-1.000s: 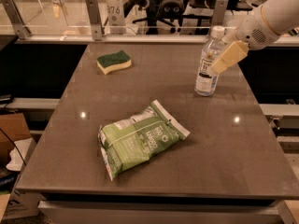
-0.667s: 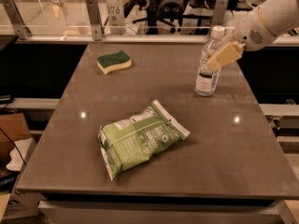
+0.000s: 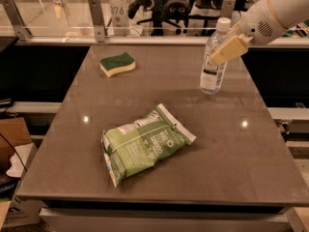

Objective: Pick blue plastic bottle

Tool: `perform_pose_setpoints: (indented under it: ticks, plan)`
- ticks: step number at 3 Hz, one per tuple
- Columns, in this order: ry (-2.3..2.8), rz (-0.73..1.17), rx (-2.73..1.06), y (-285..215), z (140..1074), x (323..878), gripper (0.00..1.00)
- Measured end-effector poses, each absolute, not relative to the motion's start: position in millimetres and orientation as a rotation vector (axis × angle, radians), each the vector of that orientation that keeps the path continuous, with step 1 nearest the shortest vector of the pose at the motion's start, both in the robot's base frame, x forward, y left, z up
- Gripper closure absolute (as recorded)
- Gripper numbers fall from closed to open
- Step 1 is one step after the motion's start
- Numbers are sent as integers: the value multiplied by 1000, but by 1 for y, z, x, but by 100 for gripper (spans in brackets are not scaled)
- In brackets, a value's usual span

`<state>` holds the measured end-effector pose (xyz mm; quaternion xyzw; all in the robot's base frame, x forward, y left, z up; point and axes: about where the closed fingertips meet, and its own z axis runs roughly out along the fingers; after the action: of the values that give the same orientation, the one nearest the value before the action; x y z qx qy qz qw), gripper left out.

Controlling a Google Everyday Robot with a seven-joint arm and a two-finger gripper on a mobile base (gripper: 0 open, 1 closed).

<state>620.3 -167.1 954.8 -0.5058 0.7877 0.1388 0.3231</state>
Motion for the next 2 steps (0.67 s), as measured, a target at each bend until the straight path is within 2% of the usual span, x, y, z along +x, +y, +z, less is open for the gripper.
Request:
perform_pose_setpoints:
  ticks: [1,2]
  plan:
    - [2029,355,-1360,-153,988,608,100]
    - [1987,345,-1410,-141,1016,600,100]
